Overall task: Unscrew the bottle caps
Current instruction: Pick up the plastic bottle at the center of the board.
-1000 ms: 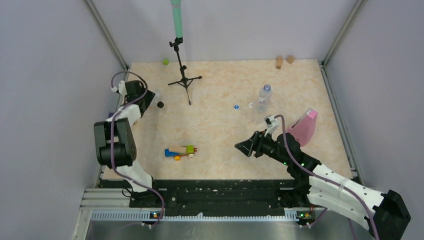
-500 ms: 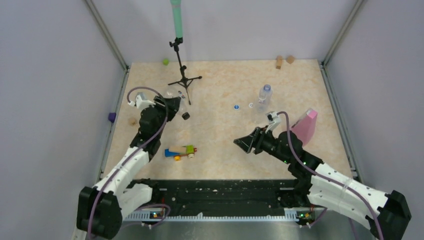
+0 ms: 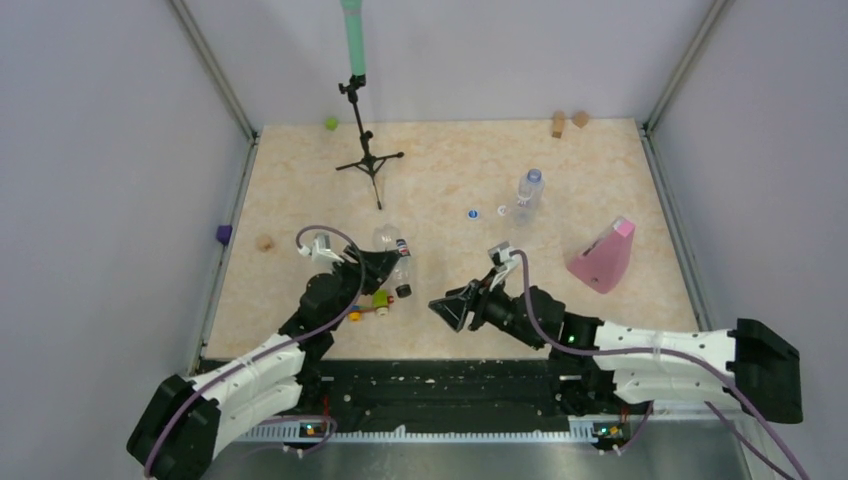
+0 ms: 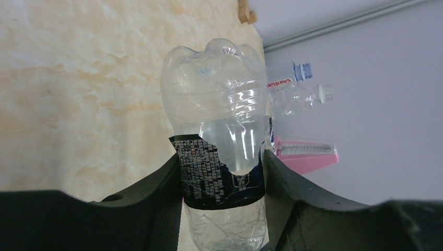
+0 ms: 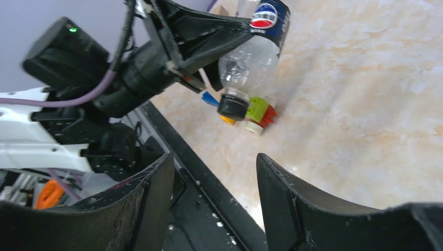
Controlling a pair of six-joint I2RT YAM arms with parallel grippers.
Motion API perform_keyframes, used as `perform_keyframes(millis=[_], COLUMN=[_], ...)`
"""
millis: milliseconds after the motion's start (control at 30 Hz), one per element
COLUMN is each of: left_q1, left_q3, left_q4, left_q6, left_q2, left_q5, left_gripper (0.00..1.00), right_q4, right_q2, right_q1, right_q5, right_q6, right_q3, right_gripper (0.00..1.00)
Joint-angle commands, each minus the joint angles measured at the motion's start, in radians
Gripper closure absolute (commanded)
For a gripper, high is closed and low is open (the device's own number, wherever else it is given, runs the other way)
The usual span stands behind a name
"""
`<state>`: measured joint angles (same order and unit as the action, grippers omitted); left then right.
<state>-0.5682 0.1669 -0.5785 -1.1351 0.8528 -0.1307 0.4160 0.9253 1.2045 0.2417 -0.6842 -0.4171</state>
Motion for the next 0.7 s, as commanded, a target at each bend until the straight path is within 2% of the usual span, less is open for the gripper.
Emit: perform_keyframes(millis=[0, 300, 500, 667], left_q1=[-0.031, -0.042, -0.042, -0.041], left_q3=[-0.013, -0.065, -0.079, -0.075], left_q4=[-0.187, -0.269, -0.321, -0.313], left_q6=[-0.018, -0.011, -0.028, -0.008], left_q2=[-0.028, -0.046, -0.035, -0.04], left_q5=[0.047, 0.077, 0.085, 0.091], left_gripper=[0.65, 0.65, 0.65, 0.65], right_q4=[0.17, 0.398, 0.41, 0.497], right_q2=[0.108, 0.238, 0.308, 0.364], right_q1=[0.032, 0.032, 0.032, 0.033], right_q5=[0.12, 0.118, 0.088, 0.094], right_q6=[0.067, -0.015, -0.042, -0.075], right_q3=[-0.024, 0.01, -0.039, -0.028], right_gripper=[0.42, 0.4, 0.4, 0.42])
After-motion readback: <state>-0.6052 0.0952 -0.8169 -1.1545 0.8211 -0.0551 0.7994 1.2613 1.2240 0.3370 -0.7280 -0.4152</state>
